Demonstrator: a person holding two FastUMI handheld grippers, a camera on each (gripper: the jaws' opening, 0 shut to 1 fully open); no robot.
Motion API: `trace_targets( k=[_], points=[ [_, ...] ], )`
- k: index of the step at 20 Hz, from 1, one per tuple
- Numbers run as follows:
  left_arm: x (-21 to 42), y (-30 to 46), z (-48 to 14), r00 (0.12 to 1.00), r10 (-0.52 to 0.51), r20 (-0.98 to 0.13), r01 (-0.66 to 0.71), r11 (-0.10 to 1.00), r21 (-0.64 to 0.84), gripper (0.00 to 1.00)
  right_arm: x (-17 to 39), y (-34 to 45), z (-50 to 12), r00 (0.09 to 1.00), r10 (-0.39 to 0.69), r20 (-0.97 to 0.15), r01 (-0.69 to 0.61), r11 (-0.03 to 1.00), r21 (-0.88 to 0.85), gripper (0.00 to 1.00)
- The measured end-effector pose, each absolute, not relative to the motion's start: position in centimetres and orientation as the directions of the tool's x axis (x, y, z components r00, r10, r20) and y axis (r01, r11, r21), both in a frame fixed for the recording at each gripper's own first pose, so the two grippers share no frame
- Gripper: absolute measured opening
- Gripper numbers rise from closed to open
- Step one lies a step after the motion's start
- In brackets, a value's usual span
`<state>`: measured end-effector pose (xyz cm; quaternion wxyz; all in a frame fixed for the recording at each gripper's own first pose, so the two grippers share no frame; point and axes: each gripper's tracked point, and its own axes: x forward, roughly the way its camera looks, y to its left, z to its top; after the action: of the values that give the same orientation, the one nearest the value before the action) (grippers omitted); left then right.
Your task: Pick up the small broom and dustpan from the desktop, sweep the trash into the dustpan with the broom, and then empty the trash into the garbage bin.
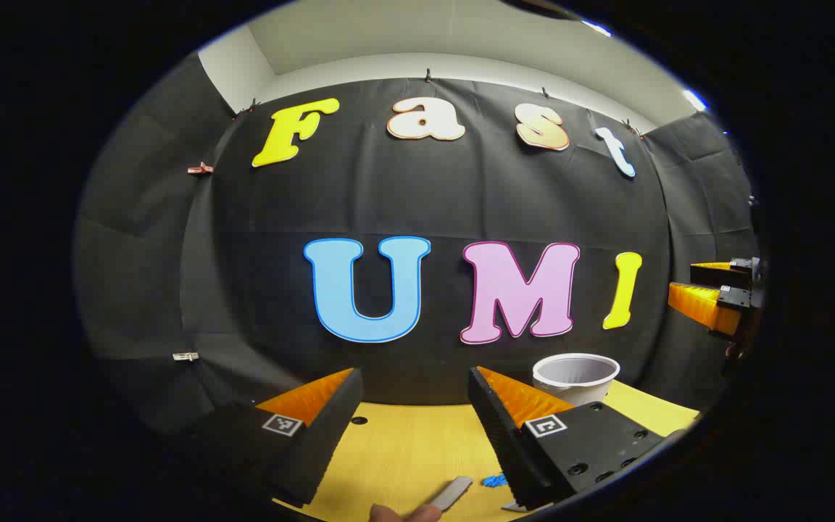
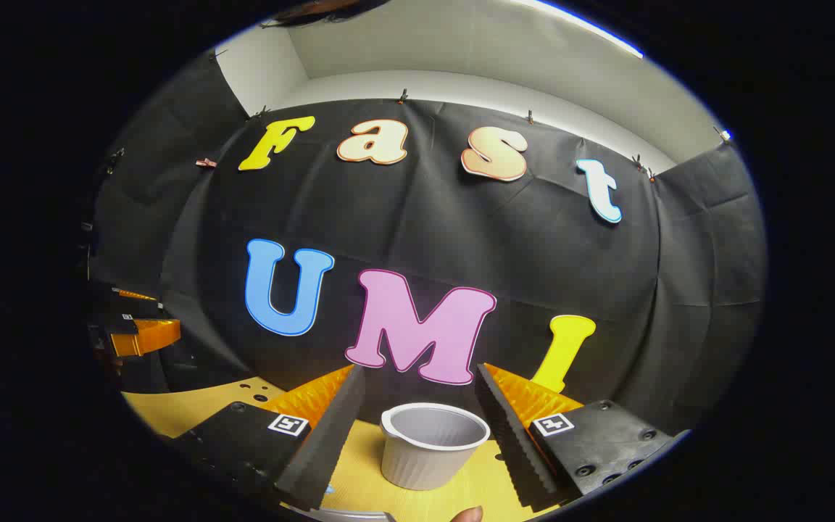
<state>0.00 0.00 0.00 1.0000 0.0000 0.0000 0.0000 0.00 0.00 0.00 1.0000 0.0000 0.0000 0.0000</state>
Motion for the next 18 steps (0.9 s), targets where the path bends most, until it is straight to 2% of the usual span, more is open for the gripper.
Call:
trace_targets(
  k=[6, 7, 8, 12, 13, 14, 18],
  points=[
    [0.2, 0.1, -0.5, 1.0, -0.022, -0.008, 0.022, 1.0, -0.009, 0.95, -0.2, 0.4, 0.1, 1.0, 0.001, -0.002, -0.001, 1.0, -0.011, 0.96],
    [0.2, 0.3, -0.4, 1.0, -0.021, -0.007, 0.021, 1.0, -0.009, 0.95, -0.2, 0.6, 0.1, 1.0, 0.002, -0.003, -0.002, 1.0, -0.013, 0.93],
    [0.3, 0.3, -0.6, 1.0, -0.022, -0.008, 0.022, 1.0, -0.008, 0.95, -0.2, 0.6, 0.1, 1.0, 0.002, -0.003, -0.002, 1.0, -0.016, 0.96],
    [0.4, 0.5, -0.8, 1.0, -0.027, -0.011, 0.027, 1.0, -0.004, 0.95, -0.2, 0.9, -0.3, 1.0, 0.003, -0.013, -0.004, 1.0, -0.016, 0.96],
    [0.4, 0.6, -0.8, 1.0, -0.028, -0.011, 0.028, 1.0, -0.003, 0.95, -0.1, 0.9, -0.4, 1.0, 0.005, -0.017, -0.005, 1.0, -0.015, 0.93],
    [0.5, 0.6, -1.0, 1.0, -0.028, -0.013, 0.028, 1.0, -0.002, 0.95, -0.1, 1.0, -0.6, 1.0, 0.008, -0.022, -0.008, 1.0, -0.012, 0.96],
    [0.8, 0.8, -1.7, 0.999, -0.03, -0.027, 0.03, 0.999, -0.012, 0.95, -0.7, 2.3, -3.1, 0.991, 0.084, -0.109, -0.087, 0.996, -0.02, 0.96]
  ],
)
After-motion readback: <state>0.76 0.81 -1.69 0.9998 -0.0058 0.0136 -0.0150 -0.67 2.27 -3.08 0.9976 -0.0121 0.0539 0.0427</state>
